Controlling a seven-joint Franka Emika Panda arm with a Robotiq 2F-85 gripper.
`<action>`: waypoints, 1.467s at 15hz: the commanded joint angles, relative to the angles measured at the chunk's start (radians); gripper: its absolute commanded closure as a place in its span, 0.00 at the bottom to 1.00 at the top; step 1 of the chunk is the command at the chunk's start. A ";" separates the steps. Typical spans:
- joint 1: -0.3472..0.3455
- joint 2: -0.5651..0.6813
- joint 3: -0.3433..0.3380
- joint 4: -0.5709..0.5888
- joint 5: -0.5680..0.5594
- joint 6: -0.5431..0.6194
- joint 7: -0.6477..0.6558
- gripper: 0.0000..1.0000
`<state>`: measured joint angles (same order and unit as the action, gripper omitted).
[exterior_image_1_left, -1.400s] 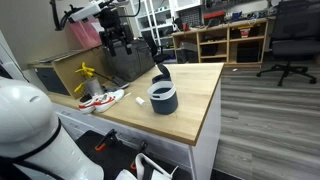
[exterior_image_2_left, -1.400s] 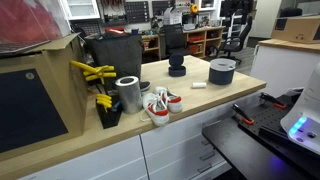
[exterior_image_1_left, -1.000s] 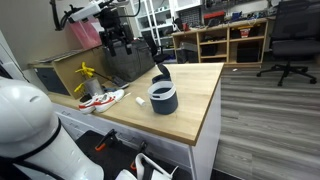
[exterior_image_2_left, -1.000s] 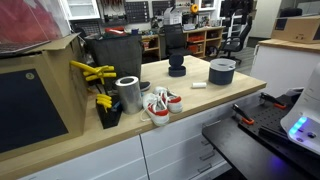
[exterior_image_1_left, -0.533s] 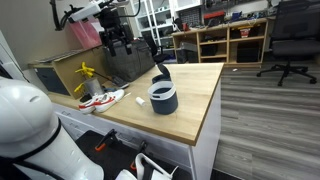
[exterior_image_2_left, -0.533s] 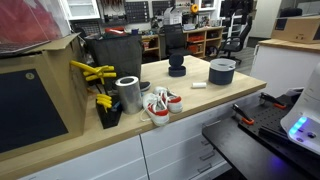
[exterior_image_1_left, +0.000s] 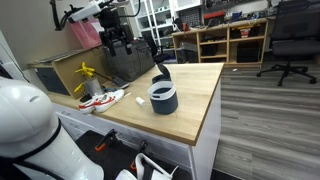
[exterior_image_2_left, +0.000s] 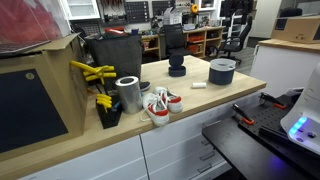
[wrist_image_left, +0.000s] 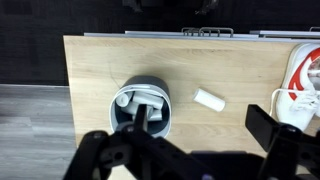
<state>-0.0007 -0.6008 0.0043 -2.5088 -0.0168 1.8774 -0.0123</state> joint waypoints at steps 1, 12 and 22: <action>0.002 0.000 -0.001 0.002 -0.001 -0.002 0.001 0.00; -0.075 0.189 0.070 0.013 -0.058 0.161 0.340 0.00; -0.085 0.684 0.026 0.336 -0.185 0.294 0.548 0.00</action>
<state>-0.0970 -0.0686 0.0553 -2.3172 -0.1794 2.2012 0.4891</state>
